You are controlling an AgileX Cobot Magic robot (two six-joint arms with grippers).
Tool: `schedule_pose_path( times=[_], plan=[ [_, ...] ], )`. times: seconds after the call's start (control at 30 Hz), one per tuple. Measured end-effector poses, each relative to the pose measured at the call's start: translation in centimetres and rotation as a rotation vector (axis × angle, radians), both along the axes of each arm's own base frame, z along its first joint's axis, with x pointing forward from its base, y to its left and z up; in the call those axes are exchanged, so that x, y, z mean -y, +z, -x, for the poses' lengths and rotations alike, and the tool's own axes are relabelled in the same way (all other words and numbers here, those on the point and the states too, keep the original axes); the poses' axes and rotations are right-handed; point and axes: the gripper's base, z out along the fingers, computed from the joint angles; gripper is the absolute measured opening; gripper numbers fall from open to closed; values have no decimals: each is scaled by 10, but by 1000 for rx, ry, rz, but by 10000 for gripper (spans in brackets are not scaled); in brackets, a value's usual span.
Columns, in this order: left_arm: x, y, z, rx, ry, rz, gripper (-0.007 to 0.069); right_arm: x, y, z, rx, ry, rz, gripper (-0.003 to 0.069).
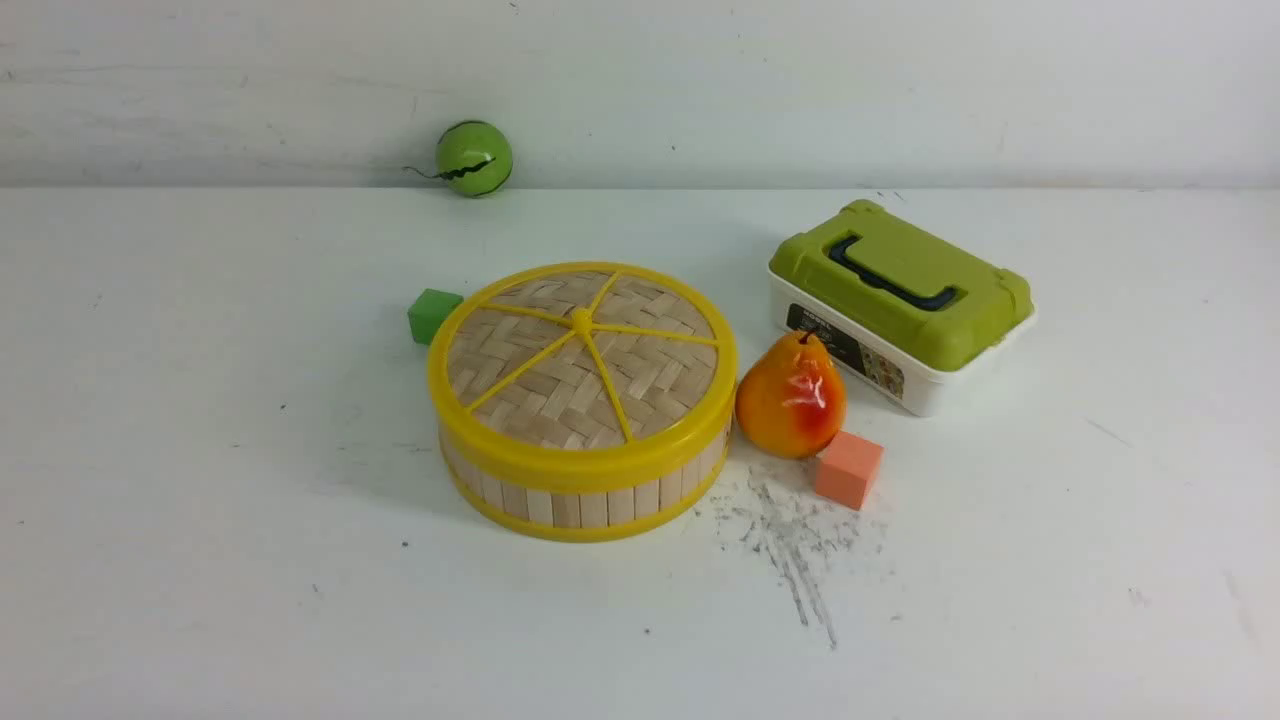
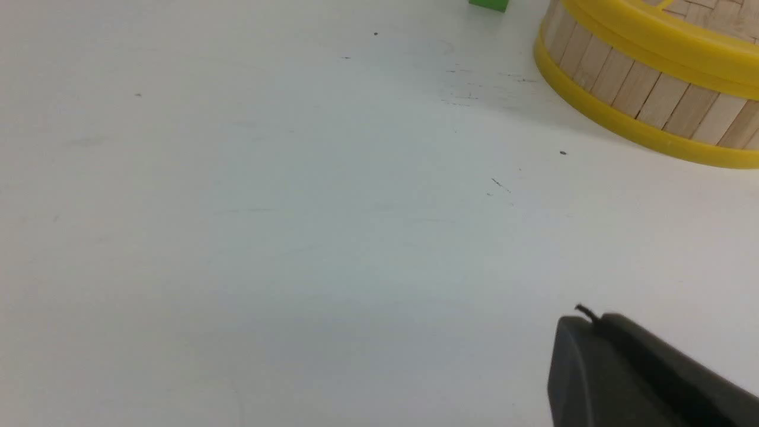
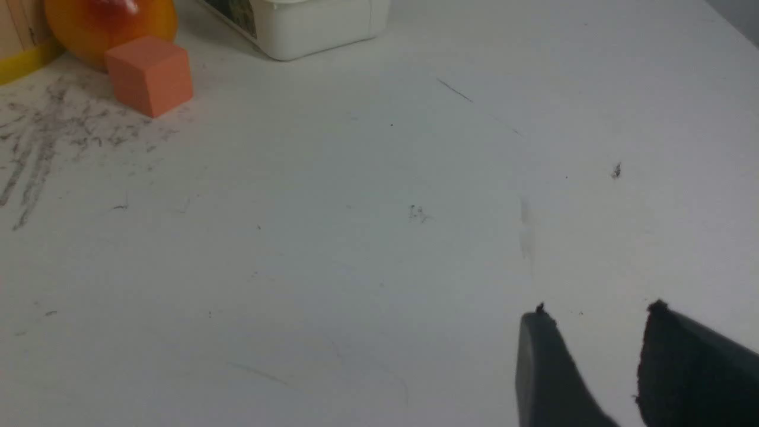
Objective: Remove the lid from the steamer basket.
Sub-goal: Use the left arm to lift the lid of the steamer
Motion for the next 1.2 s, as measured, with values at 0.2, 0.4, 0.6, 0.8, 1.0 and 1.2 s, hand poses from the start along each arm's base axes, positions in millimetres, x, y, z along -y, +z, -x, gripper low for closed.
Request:
schedule_pose_path(
  times=[0.2,0.4,0.6,0.8,1.0,1.2],
  plan=[
    [0,0,0,0,0,0,-1,0,0,0,0,0,0,239],
    [0,0,0,0,0,0,3,0,0,0,0,0,0,239],
    [0,0,0,0,0,0,3,0,0,0,0,0,0,239],
    [0,0,0,0,0,0,8,0,0,0,0,0,0,239],
    [0,0,0,0,0,0,14,0,0,0,0,0,0,239],
    [0,0,0,0,0,0,18,0,0,0,0,0,0,239]
  ],
)
